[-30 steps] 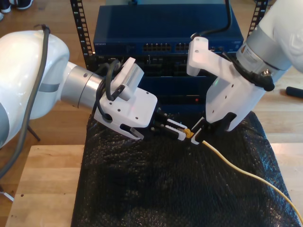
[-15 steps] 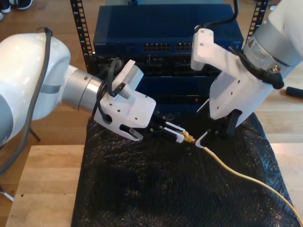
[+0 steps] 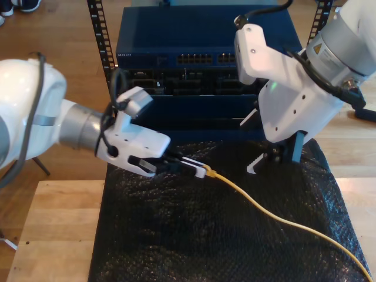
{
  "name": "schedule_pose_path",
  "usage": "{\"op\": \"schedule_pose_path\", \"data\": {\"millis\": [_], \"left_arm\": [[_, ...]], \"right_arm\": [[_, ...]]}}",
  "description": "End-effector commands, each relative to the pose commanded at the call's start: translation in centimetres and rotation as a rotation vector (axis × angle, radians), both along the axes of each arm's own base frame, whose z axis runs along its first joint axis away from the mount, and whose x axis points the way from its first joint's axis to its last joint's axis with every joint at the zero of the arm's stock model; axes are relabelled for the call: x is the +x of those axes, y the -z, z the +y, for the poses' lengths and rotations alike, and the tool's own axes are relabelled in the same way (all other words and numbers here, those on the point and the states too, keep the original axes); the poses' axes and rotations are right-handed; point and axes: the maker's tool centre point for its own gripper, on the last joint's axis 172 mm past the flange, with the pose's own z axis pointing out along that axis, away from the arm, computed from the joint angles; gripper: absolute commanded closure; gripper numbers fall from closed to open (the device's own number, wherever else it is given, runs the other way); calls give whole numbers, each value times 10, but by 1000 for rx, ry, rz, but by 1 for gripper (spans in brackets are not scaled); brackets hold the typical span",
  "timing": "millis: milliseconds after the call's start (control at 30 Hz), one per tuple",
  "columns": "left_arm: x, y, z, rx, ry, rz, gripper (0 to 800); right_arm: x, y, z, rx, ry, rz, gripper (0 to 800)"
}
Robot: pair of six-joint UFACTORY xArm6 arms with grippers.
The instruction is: Grab the cable and plug it in
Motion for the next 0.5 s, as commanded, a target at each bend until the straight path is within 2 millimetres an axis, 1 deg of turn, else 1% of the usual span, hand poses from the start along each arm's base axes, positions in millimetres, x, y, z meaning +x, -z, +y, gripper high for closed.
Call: {"op": "schedule_pose_path", "data": {"millis": [200, 367, 500], "left_arm": [[-3, -22, 1, -94, -1, 27, 798], [-10, -31, 0, -151, 23, 60, 797], [-14, -36, 1, -158, 34, 105, 795]], "right_arm": [[-1, -1, 2, 3, -13, -6, 0], [-3, -7, 1, 8, -12, -26, 0], [-4, -15, 1, 14, -17, -55, 0]]}}
